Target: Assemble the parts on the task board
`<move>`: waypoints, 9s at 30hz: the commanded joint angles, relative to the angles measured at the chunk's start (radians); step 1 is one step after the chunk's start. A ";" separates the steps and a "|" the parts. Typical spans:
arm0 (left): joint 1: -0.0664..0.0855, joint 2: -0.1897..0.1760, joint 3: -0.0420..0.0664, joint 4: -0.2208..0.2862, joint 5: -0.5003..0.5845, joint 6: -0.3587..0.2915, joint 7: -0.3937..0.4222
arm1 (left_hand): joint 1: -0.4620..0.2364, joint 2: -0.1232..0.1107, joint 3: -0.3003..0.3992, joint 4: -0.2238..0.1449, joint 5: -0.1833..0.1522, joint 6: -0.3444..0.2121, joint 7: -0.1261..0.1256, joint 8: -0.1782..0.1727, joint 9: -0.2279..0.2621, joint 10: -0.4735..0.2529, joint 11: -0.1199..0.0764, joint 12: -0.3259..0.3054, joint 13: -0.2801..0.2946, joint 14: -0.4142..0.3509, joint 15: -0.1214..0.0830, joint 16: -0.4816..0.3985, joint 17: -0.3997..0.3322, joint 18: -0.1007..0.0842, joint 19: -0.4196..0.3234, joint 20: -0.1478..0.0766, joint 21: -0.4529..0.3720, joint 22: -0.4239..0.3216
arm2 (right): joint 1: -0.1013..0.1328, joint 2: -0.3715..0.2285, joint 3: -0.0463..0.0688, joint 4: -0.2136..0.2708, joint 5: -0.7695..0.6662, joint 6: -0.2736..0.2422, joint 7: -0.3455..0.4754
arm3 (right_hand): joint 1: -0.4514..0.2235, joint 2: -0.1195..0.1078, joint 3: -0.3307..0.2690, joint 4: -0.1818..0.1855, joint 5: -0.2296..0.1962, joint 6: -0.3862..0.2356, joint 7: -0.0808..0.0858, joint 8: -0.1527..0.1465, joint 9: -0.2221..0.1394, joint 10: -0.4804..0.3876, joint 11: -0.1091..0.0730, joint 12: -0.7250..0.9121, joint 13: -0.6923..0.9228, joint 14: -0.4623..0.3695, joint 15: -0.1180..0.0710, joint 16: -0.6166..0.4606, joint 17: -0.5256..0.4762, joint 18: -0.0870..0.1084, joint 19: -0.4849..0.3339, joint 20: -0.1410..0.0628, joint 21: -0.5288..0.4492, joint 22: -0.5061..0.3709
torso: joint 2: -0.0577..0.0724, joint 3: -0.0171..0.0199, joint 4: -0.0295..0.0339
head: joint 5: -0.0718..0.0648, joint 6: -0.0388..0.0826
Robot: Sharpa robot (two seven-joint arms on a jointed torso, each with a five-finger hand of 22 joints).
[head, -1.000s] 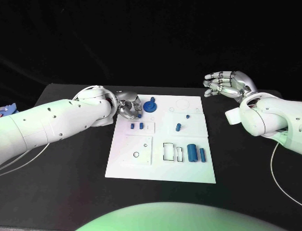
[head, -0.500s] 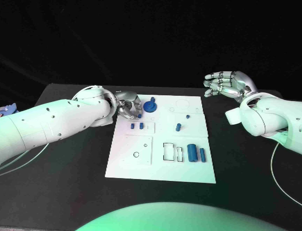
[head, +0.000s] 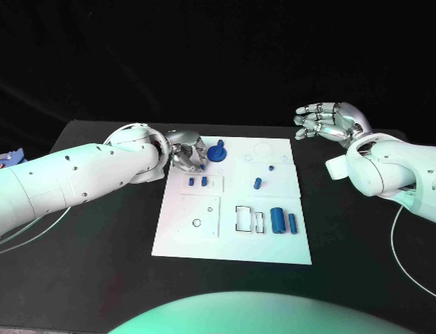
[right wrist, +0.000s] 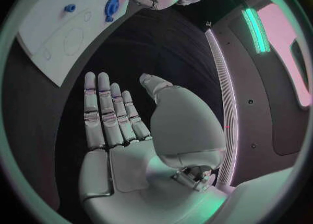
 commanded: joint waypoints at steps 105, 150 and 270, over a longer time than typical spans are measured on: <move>0.000 -0.141 0.019 0.081 0.961 -0.262 0.360 | -0.038 0.031 0.014 0.032 0.007 0.014 0.017 -0.059 -0.015 0.043 -0.002 0.081 -0.005 -0.099 -0.004 -0.049 -0.204 0.035 -0.097 0.000 -0.124 -0.166 | -0.003 -0.004 0.001 -0.027 -0.349 0.079 -0.041 | 0.065 -0.016 0.146 -0.162 -0.045 0.206 0.015 -0.002 -0.066 0.276 -0.091 -0.156 -0.006 0.347 -0.118 0.162 0.126 0.007 0.174 -0.126 0.325 0.224 | -0.003 -0.0029 0.0036 | -0.006 0.018; -0.044 -0.253 0.019 0.307 1.319 -0.147 0.443 | -0.047 0.058 -0.006 0.030 0.008 0.038 -0.025 -0.044 0.113 0.100 -0.061 0.434 0.206 -0.134 -0.050 -0.047 -0.189 0.044 -0.134 -0.040 -0.238 -0.265 | -0.018 0.097 0.001 0.028 -1.299 0.260 -0.386 | 0.016 -0.060 0.195 -0.182 -0.057 0.263 -0.005 -0.040 -0.073 0.356 -0.104 -0.301 0.013 0.512 -0.132 0.810 0.640 -0.048 0.354 -0.130 0.884 0.725 | 0.002 -0.0057 -0.0008 | -0.074 0.053; -0.044 -0.259 0.019 0.293 1.295 -0.149 0.403 | -0.046 0.060 0.000 0.026 0.007 0.016 -0.015 -0.046 0.146 0.058 -0.048 0.391 0.182 -0.134 -0.039 -0.034 -0.171 0.044 -0.129 -0.032 -0.242 -0.265 | -0.061 0.102 0.006 0.048 -1.383 0.093 -0.450 | 0.029 -0.005 0.230 -0.208 -0.132 0.352 -0.051 0.028 0.005 0.449 -0.149 -0.257 0.099 0.524 -0.166 0.943 0.727 -0.086 0.435 -0.159 1.087 0.928 | -0.001 -0.0049 -0.0023 | -0.071 0.034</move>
